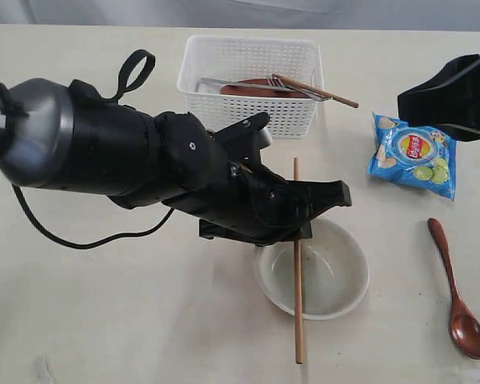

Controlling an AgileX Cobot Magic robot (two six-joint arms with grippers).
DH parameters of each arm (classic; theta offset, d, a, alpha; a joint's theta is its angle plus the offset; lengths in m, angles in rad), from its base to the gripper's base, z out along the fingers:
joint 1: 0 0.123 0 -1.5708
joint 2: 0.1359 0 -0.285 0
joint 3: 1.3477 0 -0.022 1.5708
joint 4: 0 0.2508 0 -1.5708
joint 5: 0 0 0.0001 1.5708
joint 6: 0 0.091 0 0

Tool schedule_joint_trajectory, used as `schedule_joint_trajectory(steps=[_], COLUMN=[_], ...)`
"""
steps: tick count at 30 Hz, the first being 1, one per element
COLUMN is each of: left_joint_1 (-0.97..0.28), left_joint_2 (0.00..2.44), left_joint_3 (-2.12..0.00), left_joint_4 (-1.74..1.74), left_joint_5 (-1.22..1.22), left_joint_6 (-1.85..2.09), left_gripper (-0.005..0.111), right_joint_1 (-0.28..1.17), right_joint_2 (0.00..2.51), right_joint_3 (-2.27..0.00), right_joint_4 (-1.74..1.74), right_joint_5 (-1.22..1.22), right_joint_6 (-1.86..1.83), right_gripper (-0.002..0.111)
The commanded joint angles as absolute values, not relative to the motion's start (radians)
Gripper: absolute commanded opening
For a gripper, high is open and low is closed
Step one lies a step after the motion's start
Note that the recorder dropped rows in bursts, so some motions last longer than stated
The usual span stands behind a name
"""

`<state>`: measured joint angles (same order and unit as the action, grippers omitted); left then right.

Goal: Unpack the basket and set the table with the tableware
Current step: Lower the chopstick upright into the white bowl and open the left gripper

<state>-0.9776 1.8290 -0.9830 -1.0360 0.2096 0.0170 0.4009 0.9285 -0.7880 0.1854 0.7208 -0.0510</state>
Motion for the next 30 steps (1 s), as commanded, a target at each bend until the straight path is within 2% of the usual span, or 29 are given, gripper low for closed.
schedule_joint_trajectory(steps=[1, 24, 27, 30], left_joint_1=[-0.975, -0.975, -0.975, -0.975], left_joint_2=[1.833, 1.85, 1.85, 1.85], left_joint_3=[-0.985, -0.985, -0.985, -0.985], left_joint_4=[-1.025, -1.025, -1.025, -1.017], left_joint_5=[0.218, 0.215, 0.215, 0.215], left_joint_6=[0.022, 0.022, 0.022, 0.022], left_gripper=[0.0, 0.0, 0.003, 0.012], right_joint_1=[0.401, 0.401, 0.401, 0.401], right_joint_2=[0.924, 0.924, 0.924, 0.924], right_joint_3=[-0.79, -0.79, -0.79, -0.79], right_joint_4=[0.181, 0.181, 0.181, 0.181], right_joint_5=[0.724, 0.724, 0.724, 0.724], right_joint_6=[-0.048, -0.051, -0.051, -0.051], right_gripper=[0.029, 0.029, 0.029, 0.029])
